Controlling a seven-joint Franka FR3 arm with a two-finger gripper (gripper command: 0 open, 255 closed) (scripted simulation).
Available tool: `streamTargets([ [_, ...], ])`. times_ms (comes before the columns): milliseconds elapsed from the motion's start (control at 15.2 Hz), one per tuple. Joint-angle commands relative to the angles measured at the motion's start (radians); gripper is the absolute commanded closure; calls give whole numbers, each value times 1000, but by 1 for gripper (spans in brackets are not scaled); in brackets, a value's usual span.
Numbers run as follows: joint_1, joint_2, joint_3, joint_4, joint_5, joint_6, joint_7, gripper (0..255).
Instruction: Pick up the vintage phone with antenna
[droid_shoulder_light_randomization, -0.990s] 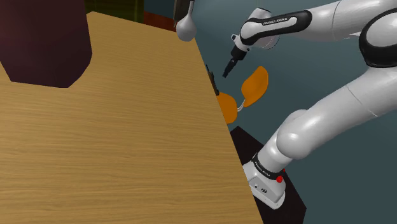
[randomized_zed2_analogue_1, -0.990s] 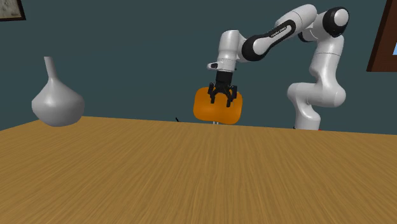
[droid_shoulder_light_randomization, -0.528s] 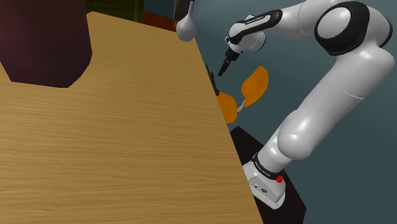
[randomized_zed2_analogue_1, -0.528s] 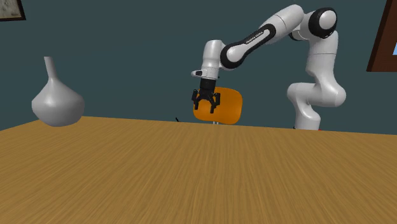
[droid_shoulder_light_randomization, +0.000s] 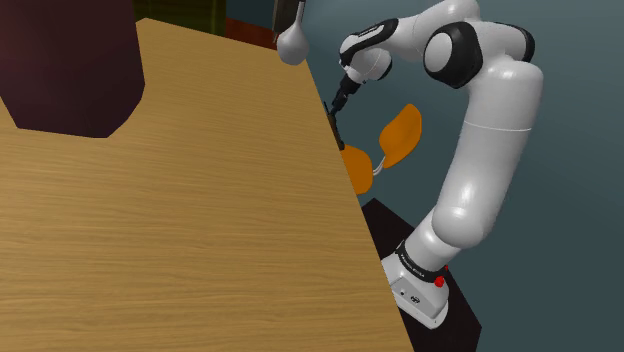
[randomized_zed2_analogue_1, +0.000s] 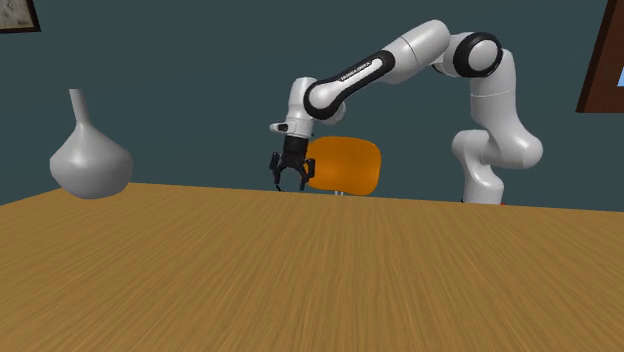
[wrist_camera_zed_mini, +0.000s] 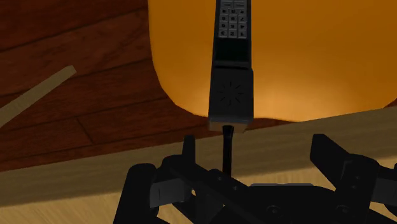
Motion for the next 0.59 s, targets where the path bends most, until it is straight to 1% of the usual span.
streamTargets([
  [0,-37,70,25,83,45,-21,-56,0],
  [528,-54,123,52,57,94,47,-101,0],
])
